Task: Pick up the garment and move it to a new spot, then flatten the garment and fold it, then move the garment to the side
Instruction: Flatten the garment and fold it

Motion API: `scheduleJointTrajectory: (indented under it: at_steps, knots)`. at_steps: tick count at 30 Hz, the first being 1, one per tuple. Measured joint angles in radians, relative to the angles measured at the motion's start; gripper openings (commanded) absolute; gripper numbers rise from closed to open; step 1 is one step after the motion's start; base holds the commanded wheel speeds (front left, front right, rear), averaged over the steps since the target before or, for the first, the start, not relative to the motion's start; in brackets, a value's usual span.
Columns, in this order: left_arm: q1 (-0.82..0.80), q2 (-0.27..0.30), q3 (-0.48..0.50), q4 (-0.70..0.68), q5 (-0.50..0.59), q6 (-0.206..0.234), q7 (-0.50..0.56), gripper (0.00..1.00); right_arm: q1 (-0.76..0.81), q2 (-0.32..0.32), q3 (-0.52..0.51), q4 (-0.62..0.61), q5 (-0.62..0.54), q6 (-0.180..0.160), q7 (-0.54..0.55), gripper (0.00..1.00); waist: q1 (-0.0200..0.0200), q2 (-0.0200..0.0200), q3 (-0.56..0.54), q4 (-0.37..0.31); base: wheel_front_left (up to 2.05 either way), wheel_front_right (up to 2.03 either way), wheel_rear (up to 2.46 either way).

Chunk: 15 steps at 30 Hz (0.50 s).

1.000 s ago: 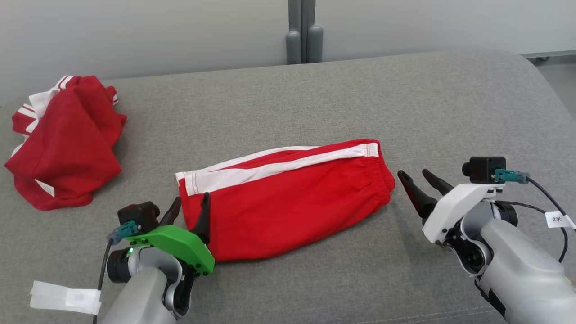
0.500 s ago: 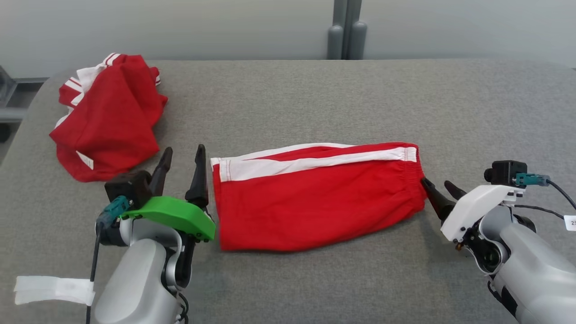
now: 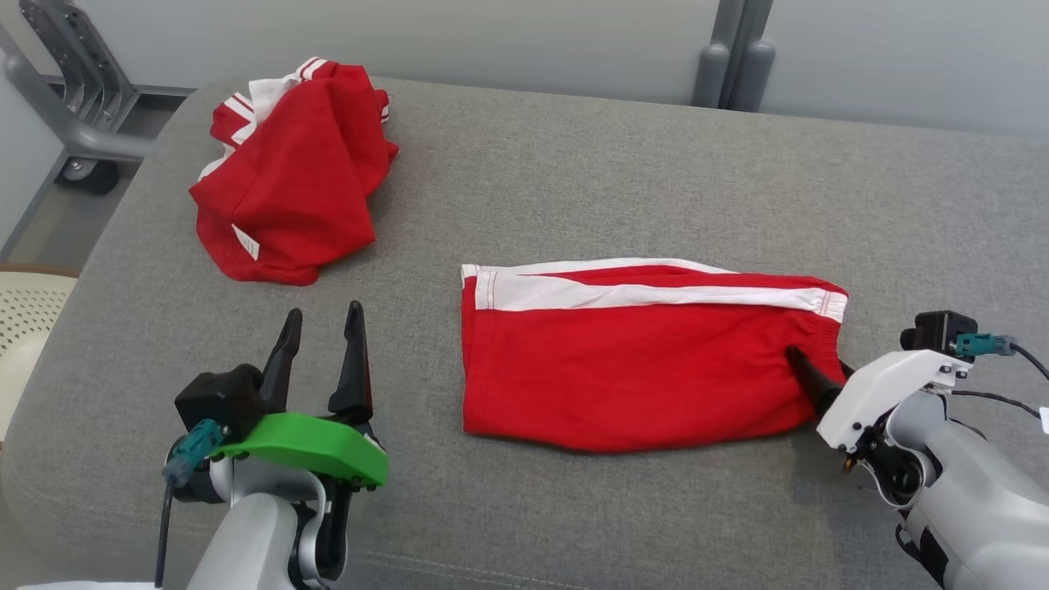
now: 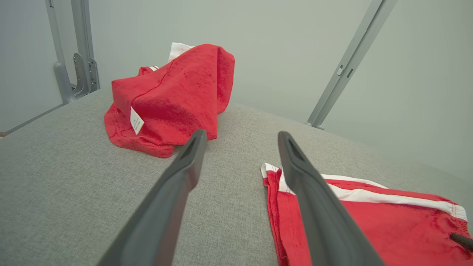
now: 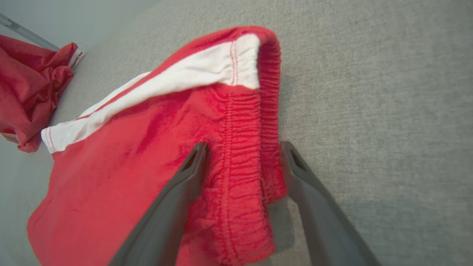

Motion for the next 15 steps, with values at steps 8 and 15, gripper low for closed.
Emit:
scheduleJointTrajectory:
  at_steps: [8, 15]
  knots:
    - [0.063, 0.004, 0.039, -0.072, 0.012, 0.013, 0.0, 1.0, -0.003, 0.021, 0.027, 0.019, -0.013, 0.001, 0.007, 0.17, 0.0, 0.0, 0.002, 0.012, 0.0, 0.0, 0.0]
    - [0.106, 0.005, 0.063, -0.115, 0.029, 0.017, 0.0, 1.0, -0.022, 0.021, 0.03, 0.015, -0.02, 0.001, -0.021, 0.0, 0.0, 0.0, -0.005, -0.022, 0.0, 0.0, 0.0]
